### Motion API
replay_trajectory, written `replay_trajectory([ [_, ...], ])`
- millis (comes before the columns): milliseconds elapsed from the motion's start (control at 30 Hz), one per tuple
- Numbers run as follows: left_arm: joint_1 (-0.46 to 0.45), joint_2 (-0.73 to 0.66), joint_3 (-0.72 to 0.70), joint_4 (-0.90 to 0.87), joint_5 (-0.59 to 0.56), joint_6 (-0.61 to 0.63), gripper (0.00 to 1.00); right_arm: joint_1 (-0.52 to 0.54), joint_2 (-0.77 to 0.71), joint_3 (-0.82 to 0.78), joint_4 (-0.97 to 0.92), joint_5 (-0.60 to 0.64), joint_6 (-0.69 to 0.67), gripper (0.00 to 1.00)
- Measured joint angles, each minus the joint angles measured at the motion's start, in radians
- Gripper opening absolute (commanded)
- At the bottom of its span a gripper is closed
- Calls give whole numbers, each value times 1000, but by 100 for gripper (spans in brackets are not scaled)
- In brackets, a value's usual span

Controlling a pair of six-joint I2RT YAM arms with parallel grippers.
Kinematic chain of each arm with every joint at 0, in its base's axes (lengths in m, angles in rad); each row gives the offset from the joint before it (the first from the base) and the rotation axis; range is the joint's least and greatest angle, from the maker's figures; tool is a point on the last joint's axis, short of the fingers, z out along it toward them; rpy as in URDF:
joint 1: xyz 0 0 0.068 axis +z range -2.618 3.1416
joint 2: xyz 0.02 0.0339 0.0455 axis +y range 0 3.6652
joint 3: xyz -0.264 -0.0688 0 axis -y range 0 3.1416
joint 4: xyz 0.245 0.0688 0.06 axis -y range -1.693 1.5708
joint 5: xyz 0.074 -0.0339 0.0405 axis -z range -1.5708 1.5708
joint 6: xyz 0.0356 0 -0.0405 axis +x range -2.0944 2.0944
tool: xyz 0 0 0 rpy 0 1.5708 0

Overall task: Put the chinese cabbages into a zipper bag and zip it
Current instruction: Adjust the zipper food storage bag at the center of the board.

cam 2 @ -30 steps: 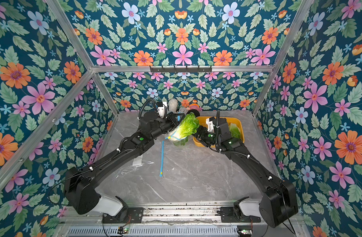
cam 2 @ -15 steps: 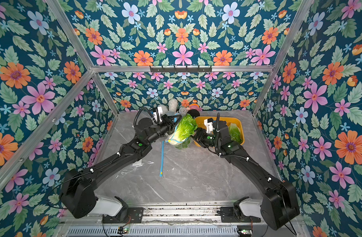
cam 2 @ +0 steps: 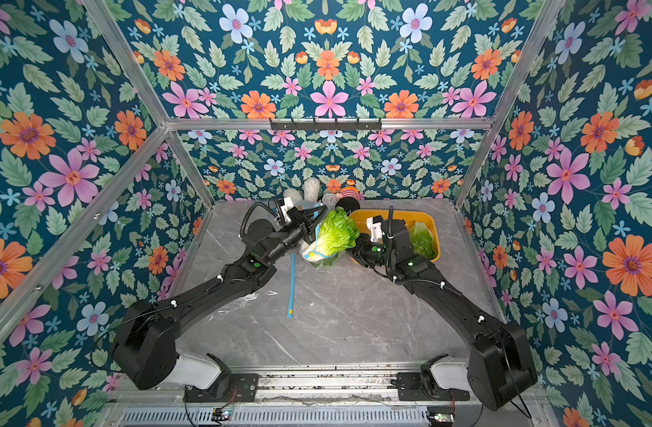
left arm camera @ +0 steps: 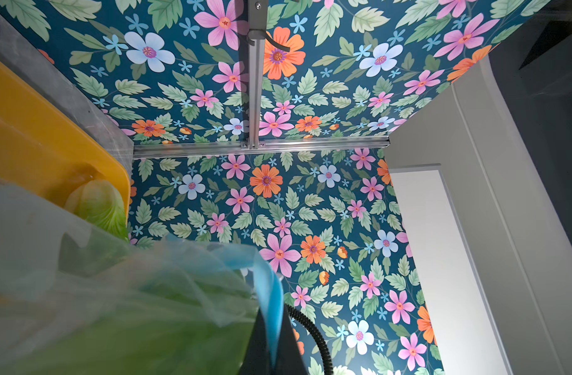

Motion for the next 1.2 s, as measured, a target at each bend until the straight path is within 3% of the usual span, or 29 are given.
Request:
replay_trajectory([
  [533, -3, -16, 7, -3, -24, 0, 0, 8, 8, -49, 142, -37, 80, 44],
  [900, -4, -19, 13, -3, -29, 0, 0, 14, 48, -68, 243, -49, 116, 25],
  [1200, -5, -22, 9, -5, -39, 1, 0, 16, 55, -76, 300, -45, 131, 1],
])
